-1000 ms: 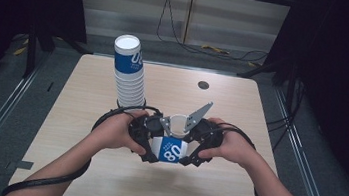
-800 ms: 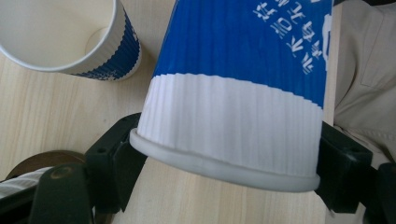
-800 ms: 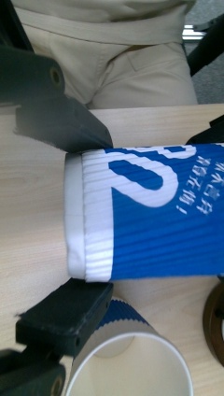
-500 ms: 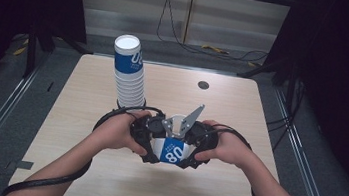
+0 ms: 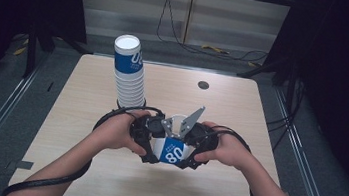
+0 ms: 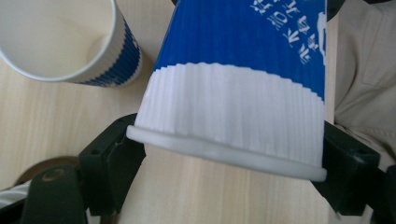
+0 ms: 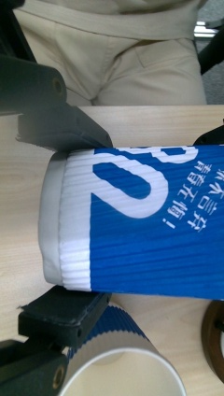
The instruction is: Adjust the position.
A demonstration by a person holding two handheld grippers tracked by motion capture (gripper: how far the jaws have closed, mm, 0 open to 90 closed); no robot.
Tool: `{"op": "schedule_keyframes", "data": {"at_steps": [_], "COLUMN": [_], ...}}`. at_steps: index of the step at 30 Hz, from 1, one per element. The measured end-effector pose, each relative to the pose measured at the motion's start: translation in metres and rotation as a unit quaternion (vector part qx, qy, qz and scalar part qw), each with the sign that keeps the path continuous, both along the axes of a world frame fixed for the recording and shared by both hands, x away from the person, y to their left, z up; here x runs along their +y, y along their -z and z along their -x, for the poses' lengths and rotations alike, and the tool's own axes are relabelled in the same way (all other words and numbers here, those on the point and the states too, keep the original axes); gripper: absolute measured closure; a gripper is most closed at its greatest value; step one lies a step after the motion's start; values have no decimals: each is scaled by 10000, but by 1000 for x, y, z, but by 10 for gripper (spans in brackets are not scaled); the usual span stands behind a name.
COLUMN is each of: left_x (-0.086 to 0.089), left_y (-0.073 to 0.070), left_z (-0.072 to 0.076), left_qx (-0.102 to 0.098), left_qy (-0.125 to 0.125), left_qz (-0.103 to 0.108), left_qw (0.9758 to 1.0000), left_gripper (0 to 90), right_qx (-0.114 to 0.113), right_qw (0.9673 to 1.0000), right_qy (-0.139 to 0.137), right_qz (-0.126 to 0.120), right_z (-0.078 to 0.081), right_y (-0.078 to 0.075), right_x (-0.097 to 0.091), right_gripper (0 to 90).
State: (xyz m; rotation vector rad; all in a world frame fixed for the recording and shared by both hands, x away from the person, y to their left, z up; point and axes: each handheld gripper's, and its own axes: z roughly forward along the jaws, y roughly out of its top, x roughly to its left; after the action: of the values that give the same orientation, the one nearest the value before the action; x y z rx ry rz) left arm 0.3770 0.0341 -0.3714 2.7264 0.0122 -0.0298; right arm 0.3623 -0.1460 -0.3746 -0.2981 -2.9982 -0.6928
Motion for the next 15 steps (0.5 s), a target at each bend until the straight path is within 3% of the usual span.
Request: {"op": "schedule_keyframes", "data": {"at_steps": [3, 4, 6, 7, 8, 15], "left_x": [4, 7, 10, 10, 13, 18], "left_y": [-1, -2, -2, -2, -1, 1], "left_z": [-1, -2, -3, -3, -4, -6], "left_qx": [19, 73, 105, 105, 124, 192], "left_qy": [-23, -24, -86, -86, -120, -201], "left_qz": [186, 391, 596, 596, 771, 867], "left_qw": [9998, 9992, 9981, 9981, 9969, 9958], "left_gripper": [166, 164, 158, 158, 157, 159], "right_qx": [-28, -70, -117, -117, -107, -95], "right_qw": [9999, 9995, 9991, 9991, 9985, 9979], "right_qy": [-3, 0, 30, 30, 79, 190], "right_qz": [-163, -310, -413, -413, -529, -606], "right_z": [0, 1, 1, 1, 2, 2], "right_y": [-1, -2, -2, -2, -2, 0], "right_x": [-3, -6, -9, -9, -12, -21], "right_gripper": [303, 302, 302, 302, 302, 301]}}
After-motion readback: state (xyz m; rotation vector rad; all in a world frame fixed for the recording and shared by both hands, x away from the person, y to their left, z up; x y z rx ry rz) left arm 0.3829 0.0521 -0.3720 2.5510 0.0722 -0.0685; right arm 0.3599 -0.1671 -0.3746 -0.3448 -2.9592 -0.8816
